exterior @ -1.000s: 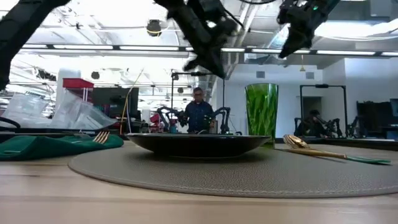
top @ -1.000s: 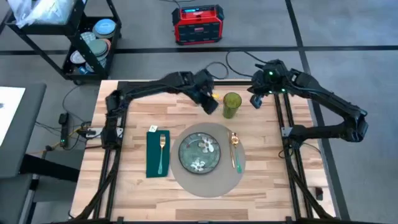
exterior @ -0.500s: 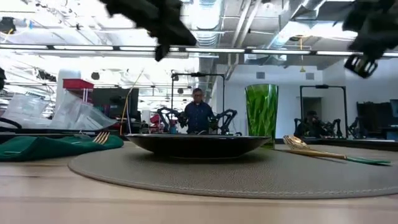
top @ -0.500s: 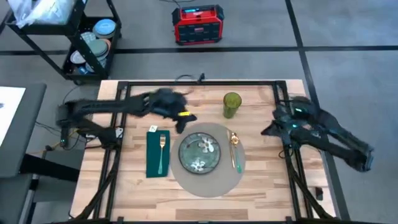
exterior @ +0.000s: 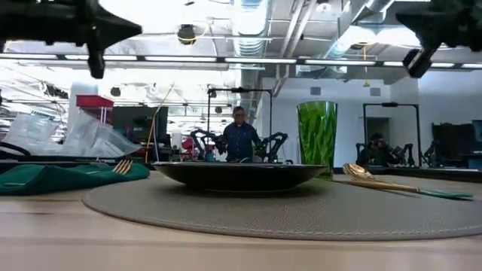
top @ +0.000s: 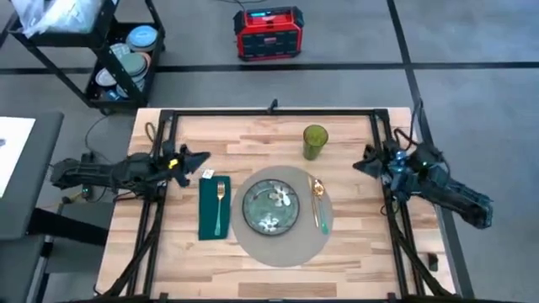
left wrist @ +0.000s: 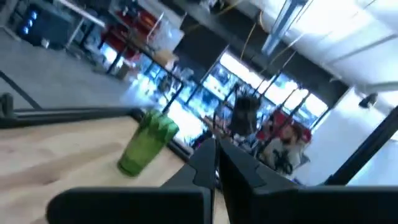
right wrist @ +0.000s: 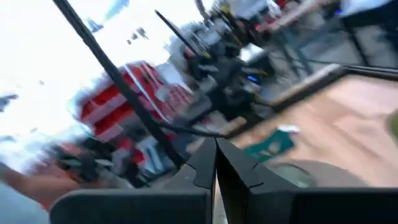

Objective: Set table place
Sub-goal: Return to Home Position

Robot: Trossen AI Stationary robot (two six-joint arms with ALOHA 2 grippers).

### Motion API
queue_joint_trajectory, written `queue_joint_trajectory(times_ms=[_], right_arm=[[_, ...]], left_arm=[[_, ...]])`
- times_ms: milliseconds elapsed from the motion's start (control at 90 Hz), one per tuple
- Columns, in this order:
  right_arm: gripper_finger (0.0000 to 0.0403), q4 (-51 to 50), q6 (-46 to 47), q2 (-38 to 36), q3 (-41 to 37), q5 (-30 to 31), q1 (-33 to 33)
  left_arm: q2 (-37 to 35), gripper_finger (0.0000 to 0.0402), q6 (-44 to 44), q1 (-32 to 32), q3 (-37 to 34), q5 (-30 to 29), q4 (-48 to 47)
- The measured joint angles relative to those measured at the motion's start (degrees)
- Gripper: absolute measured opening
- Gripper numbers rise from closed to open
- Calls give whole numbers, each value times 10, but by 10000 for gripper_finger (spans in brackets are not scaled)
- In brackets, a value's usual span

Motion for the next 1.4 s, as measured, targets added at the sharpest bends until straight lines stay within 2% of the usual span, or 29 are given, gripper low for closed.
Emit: queue_joint_trajectory(times_ms=[89, 222, 322, 422, 578, 656, 811, 889, 1022, 1089, 1400], right_arm=[[0, 92, 31, 0, -75, 67, 71], [0, 38, -30, 7, -72, 202, 182], [0, -2, -48, 4, -76, 263, 253], [0, -51, -16, 10, -76, 321, 301], [0, -46, -19, 16, -75, 341, 319], [0, -43, -17, 16, -75, 368, 317], [0, -46, -17, 16, -75, 342, 312], [0, -48, -17, 16, -75, 337, 312], [0, -48, -17, 16, -75, 337, 312], [0, -48, -17, 16, -75, 337, 312], [0, -48, -17, 16, -76, 336, 312]], left_arm=[[-37, 0, 16, -16, -12, -14, 0], [-45, 0, 58, -29, -18, -28, -34], [-43, 0, 50, -32, -18, -32, -82], [-36, 0, 33, -33, -18, -33, -114], [-31, 0, 92, -40, -41, -51, -53], [-37, 0, 92, -45, -59, -50, -33], [-38, 0, 76, -53, -71, -40, -39], [-39, 0, 89, -53, -71, 4, -38], [-39, 0, 172, -53, -71, 131, -66], [-39, 0, 180, -53, -71, 183, -93], [-38, 0, 151, -51, -67, 196, -191]])
